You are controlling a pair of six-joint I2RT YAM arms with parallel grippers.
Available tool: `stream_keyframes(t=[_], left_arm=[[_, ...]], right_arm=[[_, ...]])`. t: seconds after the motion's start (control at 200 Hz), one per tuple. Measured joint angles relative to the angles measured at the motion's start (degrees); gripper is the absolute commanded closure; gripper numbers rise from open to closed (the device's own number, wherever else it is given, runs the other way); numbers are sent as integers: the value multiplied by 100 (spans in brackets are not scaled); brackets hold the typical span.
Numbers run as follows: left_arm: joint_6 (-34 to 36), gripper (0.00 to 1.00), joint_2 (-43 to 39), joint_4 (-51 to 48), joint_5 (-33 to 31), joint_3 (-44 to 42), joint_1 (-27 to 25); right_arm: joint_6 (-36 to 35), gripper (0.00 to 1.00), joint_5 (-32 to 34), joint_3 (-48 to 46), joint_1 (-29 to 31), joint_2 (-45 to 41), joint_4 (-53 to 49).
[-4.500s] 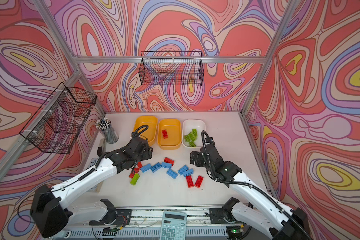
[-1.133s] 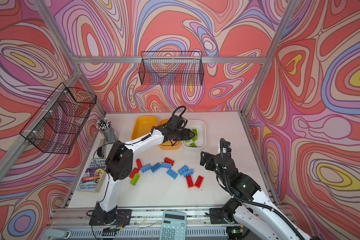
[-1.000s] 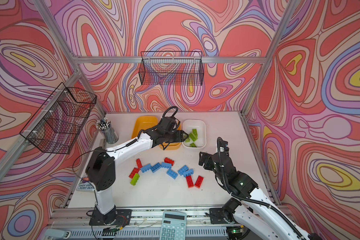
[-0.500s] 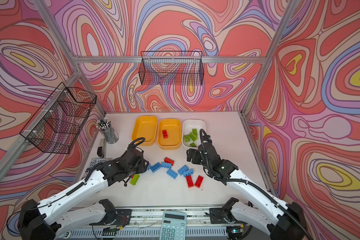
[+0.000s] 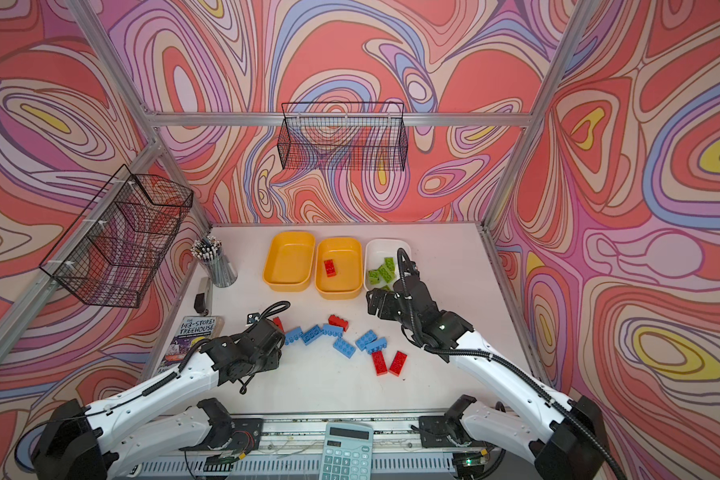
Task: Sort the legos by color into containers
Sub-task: 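Move the left gripper back to a lime-green brick beside red bricks, then close the left gripper on the lime-green brick beside the red bricks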
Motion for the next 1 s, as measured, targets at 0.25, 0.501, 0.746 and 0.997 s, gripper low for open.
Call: stream_keyframes(t=[0.25, 0.501, 0.746, 0.997], left_arm=[[2, 49, 358, 365, 0, -63, 2], [28, 52, 529, 621, 48, -153, 79], [76, 56, 883, 986, 245, -339, 199], [70, 78, 1215, 1397, 343, -247, 201]], right_arm=[[20, 3, 70, 0, 0, -98, -192], [22, 3, 85, 0, 0, -85, -186], [22, 3, 96, 0, 2, -76, -190], [20, 3, 151, -46, 2, -212, -214]])
